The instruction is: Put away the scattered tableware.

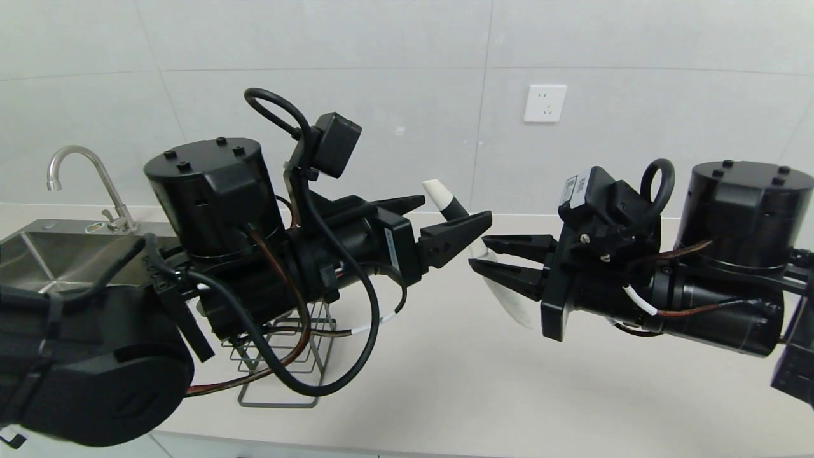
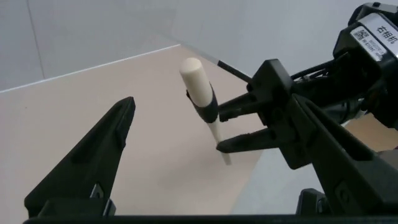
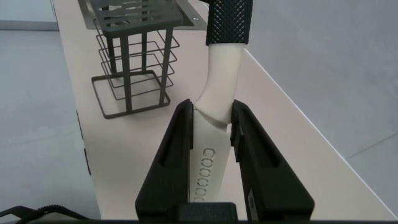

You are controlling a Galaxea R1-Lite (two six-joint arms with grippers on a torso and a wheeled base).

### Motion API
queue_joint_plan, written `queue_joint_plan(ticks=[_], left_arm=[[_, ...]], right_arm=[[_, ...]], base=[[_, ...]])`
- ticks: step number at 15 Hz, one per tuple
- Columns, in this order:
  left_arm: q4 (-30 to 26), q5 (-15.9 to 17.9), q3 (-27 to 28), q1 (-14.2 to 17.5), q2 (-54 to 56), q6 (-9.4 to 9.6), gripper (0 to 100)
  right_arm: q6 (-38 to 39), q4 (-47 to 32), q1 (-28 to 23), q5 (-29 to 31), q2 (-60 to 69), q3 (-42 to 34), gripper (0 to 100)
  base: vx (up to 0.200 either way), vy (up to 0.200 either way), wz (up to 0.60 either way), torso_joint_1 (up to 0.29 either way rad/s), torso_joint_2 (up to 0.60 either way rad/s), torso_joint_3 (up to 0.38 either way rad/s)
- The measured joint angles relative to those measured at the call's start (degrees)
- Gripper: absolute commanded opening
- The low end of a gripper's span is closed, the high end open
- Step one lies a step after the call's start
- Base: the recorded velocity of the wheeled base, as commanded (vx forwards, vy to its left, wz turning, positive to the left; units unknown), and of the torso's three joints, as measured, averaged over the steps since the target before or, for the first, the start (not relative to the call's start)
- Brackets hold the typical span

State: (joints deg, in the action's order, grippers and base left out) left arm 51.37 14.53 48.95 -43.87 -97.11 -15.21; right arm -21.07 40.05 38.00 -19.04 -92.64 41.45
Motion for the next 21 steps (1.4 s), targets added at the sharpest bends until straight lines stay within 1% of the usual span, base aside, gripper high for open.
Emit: queue_joint_plan(ticks=[3, 5, 6, 8, 12, 13, 16, 19, 21], left_arm=[[-0.06, -0.5, 2.12, -1.13, -2.54, -0.27, 100], [0.0, -0.61, 3.61, -2.18, -3.79, -1.37, 100], [0.35, -0.71, 4.69, -2.82, -4.43, -1.89, 0], [0.88, -0.68, 5.66, -3.91, -5.17, -2.05, 0], [2.22, -0.85, 6.01, -4.39, -5.64, -2.05, 0], [2.33, -0.88, 5.99, -4.47, -5.67, -1.97, 0], [1.87, -0.55, 5.88, -4.78, -5.64, -2.02, 0], [1.45, -2.85, 5.83, -4.47, -5.53, -1.85, 0], [1.21, -3.69, 5.79, -3.94, -5.25, -1.62, 0]], right_arm=[[0.0, 0.33, 0.65, 0.05, 0.0, 0.15, 0], [0.07, 0.35, 0.72, 0.05, 0.05, 0.15, 0], [0.07, 0.38, 0.73, 0.07, 0.13, 0.15, 0], [0.07, 0.43, 0.73, 0.22, 0.2, 0.15, 0], [0.27, 0.18, 0.52, 0.44, 0.39, 1.66, 0], [0.27, 0.05, 0.52, 0.38, 0.35, 2.15, 100], [2.18, 0.27, 0.37, 0.71, 0.3, 2.88, 100], [2.65, 0.43, 0.5, 1.65, 0.77, 0.63, 100], [2.65, 0.38, 0.37, 1.8, 2.18, -2.28, 100]], base=[[0.0, 0.0, 0.0, 0.0, 0.0, 0.0], [0.0, 0.0, 0.0, 0.0, 0.0, 0.0], [0.0, 0.0, 0.0, 0.0, 0.0, 0.0], [0.0, 0.0, 0.0, 0.0, 0.0, 0.0], [0.0, 0.0, 0.0, 0.0, 0.0, 0.0], [0.0, 0.0, 0.0, 0.0, 0.0, 0.0], [0.0, 0.0, 0.0, 0.0, 0.0, 0.0], [0.0, 0.0, 0.0, 0.0, 0.0, 0.0], [0.0, 0.0, 0.0, 0.0, 0.0, 0.0]])
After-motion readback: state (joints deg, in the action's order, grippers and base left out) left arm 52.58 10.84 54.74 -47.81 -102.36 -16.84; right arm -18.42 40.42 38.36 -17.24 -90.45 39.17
